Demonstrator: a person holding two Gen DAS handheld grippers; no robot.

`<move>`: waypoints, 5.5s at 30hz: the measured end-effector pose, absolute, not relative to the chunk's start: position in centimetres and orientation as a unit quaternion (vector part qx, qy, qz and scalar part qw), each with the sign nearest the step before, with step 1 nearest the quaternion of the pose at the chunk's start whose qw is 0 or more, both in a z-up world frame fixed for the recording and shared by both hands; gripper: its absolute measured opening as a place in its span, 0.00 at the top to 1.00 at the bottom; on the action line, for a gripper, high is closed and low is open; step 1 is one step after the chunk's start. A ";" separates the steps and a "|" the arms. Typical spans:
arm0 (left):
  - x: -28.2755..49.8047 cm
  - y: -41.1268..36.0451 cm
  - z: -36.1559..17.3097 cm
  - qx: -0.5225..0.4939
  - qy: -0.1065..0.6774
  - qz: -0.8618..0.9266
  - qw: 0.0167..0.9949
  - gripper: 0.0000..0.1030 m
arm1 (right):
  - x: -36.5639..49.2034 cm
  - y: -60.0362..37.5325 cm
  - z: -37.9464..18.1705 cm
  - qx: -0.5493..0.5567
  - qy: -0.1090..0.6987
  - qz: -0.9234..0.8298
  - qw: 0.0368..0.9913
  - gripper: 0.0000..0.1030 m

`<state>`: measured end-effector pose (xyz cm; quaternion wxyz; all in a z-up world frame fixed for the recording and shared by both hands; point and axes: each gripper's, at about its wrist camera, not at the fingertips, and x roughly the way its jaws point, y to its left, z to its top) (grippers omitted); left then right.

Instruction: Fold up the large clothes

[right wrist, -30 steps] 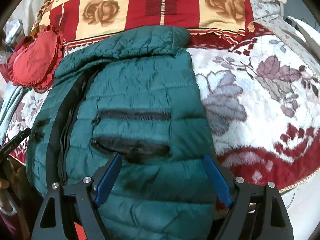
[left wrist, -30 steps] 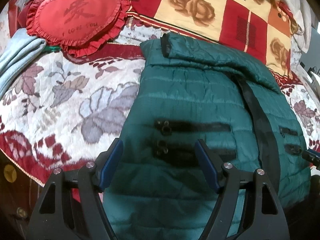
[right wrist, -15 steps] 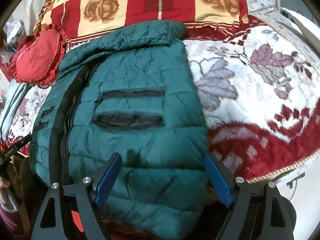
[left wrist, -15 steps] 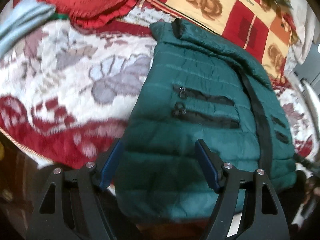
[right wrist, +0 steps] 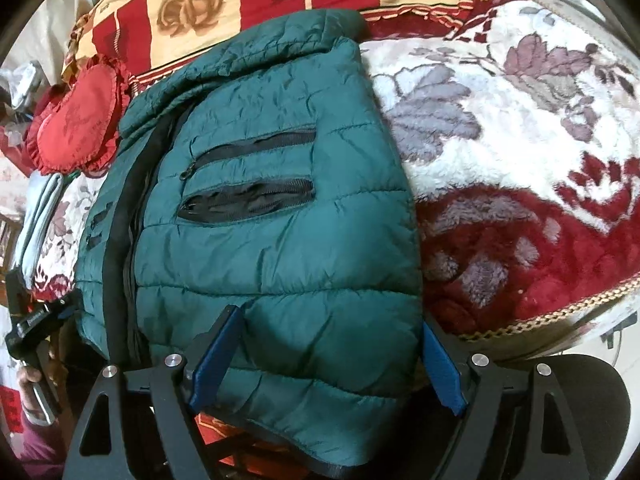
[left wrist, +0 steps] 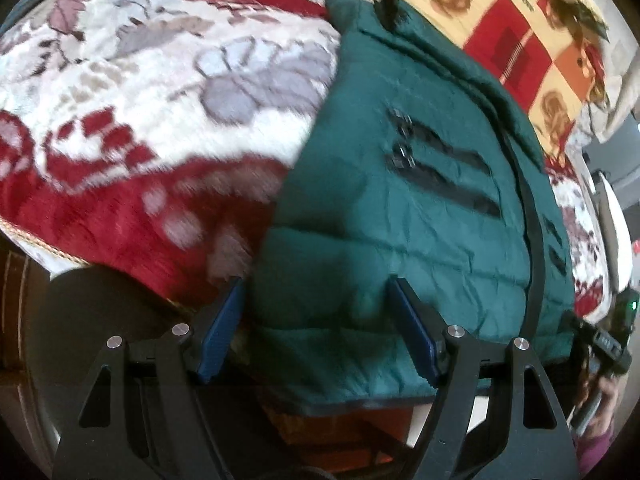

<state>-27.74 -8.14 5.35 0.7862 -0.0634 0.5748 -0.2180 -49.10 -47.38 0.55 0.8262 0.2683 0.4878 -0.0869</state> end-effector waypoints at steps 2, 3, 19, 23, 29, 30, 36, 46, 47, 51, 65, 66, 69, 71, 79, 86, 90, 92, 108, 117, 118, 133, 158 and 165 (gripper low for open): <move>-28.2 -8.5 5.2 -0.058 0.573 -0.221 0.787 0.28 | -49.1 -47.6 0.4 0.280 0.486 -0.078 0.824 0.20; -28.4 -8.6 5.3 -0.053 0.569 -0.220 0.790 0.28 | -49.2 -47.7 0.5 0.285 0.483 -0.073 0.825 0.20; -27.7 -8.5 4.2 -0.078 0.591 -0.230 0.769 0.28 | -49.3 -46.6 0.8 0.263 0.495 -0.025 0.828 0.38; -28.3 -8.8 4.7 -0.059 0.583 -0.244 0.773 0.37 | -49.4 -46.1 0.8 0.247 0.490 -0.028 0.835 0.52; -28.7 -8.7 5.4 -0.052 0.572 -0.247 0.780 0.60 | -49.4 -46.1 2.3 0.248 0.468 -0.012 0.848 0.71; -28.7 -8.7 5.5 -0.051 0.571 -0.247 0.781 0.60 | -49.3 -46.1 2.1 0.249 0.469 -0.013 0.847 0.71; -28.6 -9.1 4.9 -0.041 0.573 -0.238 0.783 0.59 | -49.1 -46.2 0.6 0.260 0.477 -0.018 0.839 0.68; -29.2 -9.5 5.3 -0.027 0.558 -0.231 0.796 0.62 | -49.5 -45.9 1.6 0.255 0.462 -0.022 0.849 0.75; -29.3 -9.7 5.5 -0.021 0.554 -0.231 0.799 0.66 | -49.6 -45.9 2.0 0.258 0.457 -0.019 0.851 0.76; -29.6 -9.7 6.3 -0.018 0.540 -0.232 0.809 0.78 | -49.8 -46.2 2.5 0.273 0.445 -0.011 0.853 0.80; -29.3 -8.4 12.3 -0.068 0.482 -0.258 0.835 0.89 | -50.4 -47.2 8.4 0.298 0.369 0.016 0.880 0.85; -29.1 -8.3 12.9 -0.071 0.475 -0.260 0.838 0.89 | -50.3 -47.4 8.9 0.298 0.363 0.016 0.882 0.85; -28.3 -8.1 14.6 -0.079 0.456 -0.261 0.847 0.89 | -49.6 -48.0 10.2 0.305 0.346 0.014 0.887 0.85; -27.3 -8.3 15.3 -0.088 0.451 -0.263 0.848 0.89 | -48.9 -48.4 11.1 0.311 0.333 0.012 0.890 0.85; -23.8 -9.6 18.7 -0.105 0.417 -0.263 0.864 0.89 | -45.4 -50.7 14.4 0.310 0.295 -0.005 0.904 0.85; -20.5 -11.2 20.5 -0.110 0.409 -0.255 0.869 0.89 | -41.6 -53.2 15.3 0.312 0.292 -0.028 0.903 0.85; -18.9 -12.5 21.0 -0.099 0.402 -0.245 0.877 0.89 | -39.5 -54.2 15.4 0.310 0.296 -0.040 0.903 0.85; -18.2 -13.2 21.2 -0.091 0.398 -0.240 0.881 0.89 | -38.5 -54.5 15.4 0.306 0.299 -0.046 0.903 0.85; -10.7 -16.9 20.9 -0.068 0.405 -0.202 0.889 0.89 | -30.9 -57.9 15.3 0.282 0.320 -0.090 0.900 0.85; -4.9 -19.6 19.6 -0.072 0.421 -0.174 0.887 0.89 | -25.6 -59.8 14.3 0.278 0.334 -0.113 0.894 0.85; -4.2 -19.8 19.3 -0.075 0.425 -0.170 0.886 0.89 | -25.1 -60.0 14.1 0.280 0.337 -0.114 0.892 0.85; 2.6 -23.0 14.7 -0.075 0.458 -0.132 0.876 0.89 | -18.3 -63.2 9.4 0.316 0.358 -0.148 0.866 0.85; 3.3 -19.6 17.4 -0.167 0.402 -0.163 0.885 0.29 | -20.3 -64.4 11.8 0.354 0.272 -0.146 0.883 0.30; -0.3 -21.7 16.9 -0.099 0.405 -0.173 0.892 0.29 | -20.1 -58.2 12.4 0.271 0.314 -0.083 0.906 0.30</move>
